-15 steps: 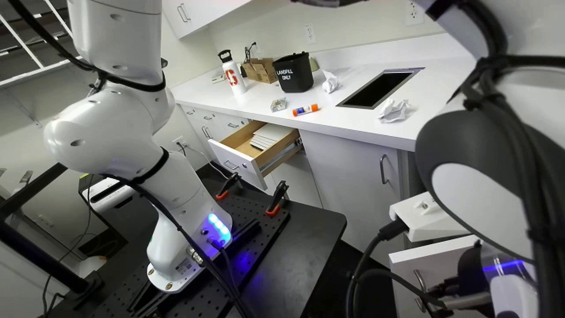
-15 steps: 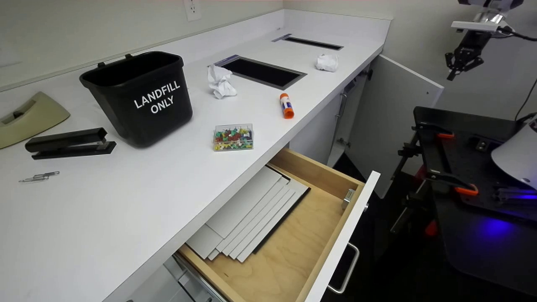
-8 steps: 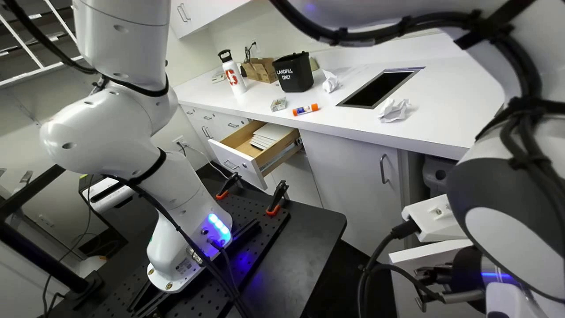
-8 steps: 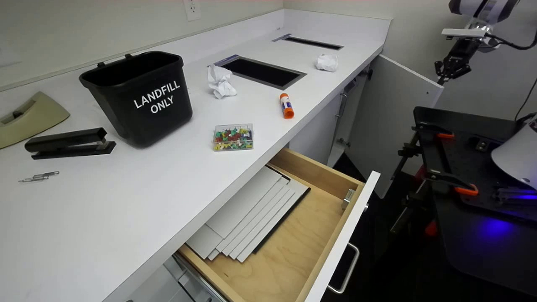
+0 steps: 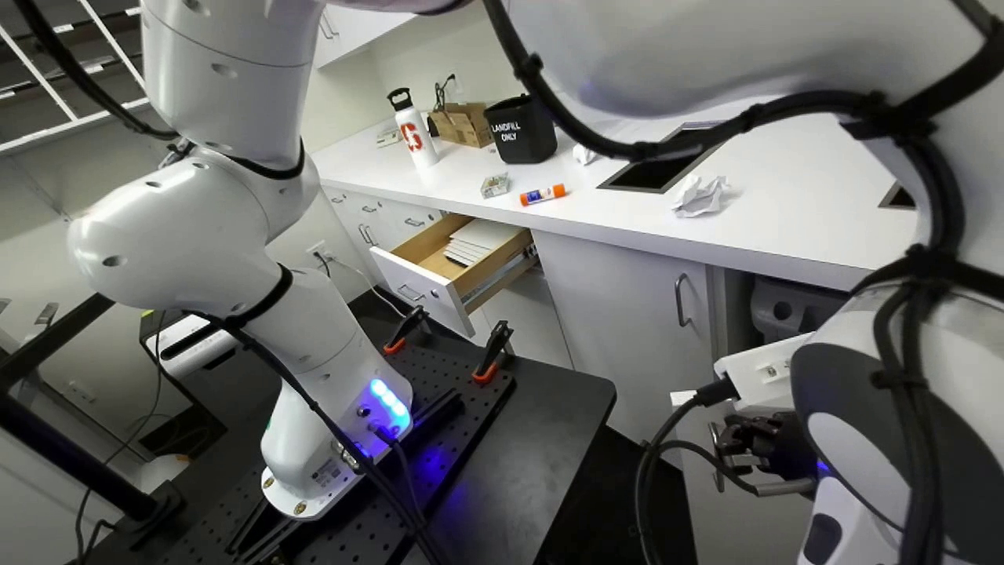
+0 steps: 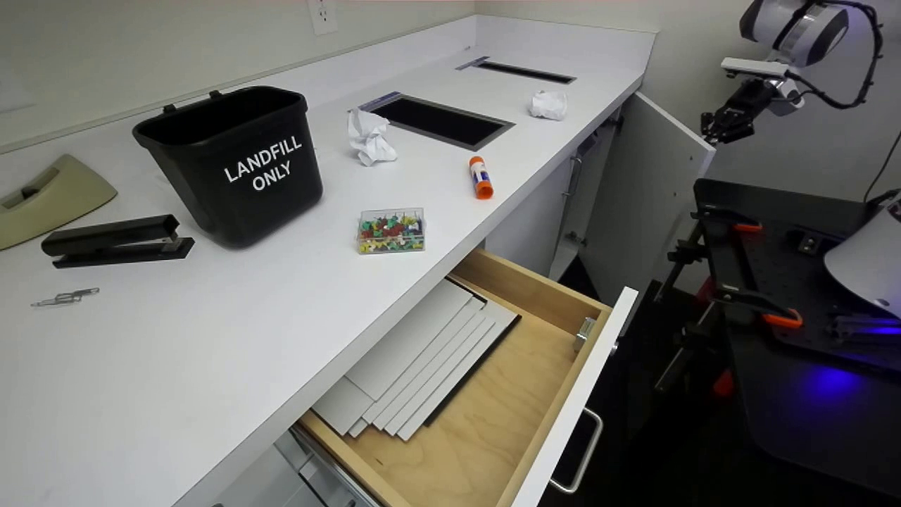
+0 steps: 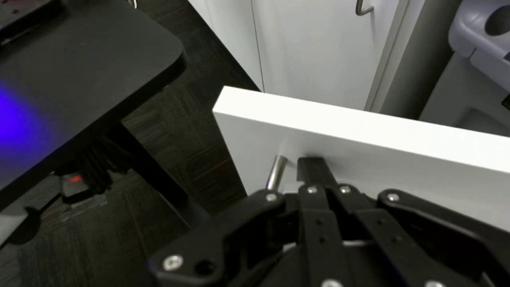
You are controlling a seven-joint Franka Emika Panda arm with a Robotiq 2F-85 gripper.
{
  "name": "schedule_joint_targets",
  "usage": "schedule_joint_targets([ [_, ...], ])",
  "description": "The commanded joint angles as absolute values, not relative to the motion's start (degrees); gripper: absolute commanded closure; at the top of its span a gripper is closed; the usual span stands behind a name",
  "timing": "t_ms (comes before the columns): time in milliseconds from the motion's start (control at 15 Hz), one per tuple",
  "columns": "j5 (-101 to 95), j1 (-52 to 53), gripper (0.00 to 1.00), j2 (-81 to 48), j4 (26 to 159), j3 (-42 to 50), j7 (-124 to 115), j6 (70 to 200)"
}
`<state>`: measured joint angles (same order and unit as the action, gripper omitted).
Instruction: Close the door of the cabinet on the right.
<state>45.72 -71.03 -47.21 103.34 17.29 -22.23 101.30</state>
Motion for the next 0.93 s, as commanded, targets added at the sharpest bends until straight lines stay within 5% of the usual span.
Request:
schedule_joint_targets([
  [0, 52.8, -70.7, 1.0, -49.2, 102.9, 14.3, -18.9, 100.8],
  [867, 69.7, -61.4, 1.0, -50.4, 102.7, 12.9, -8.2, 101.9],
])
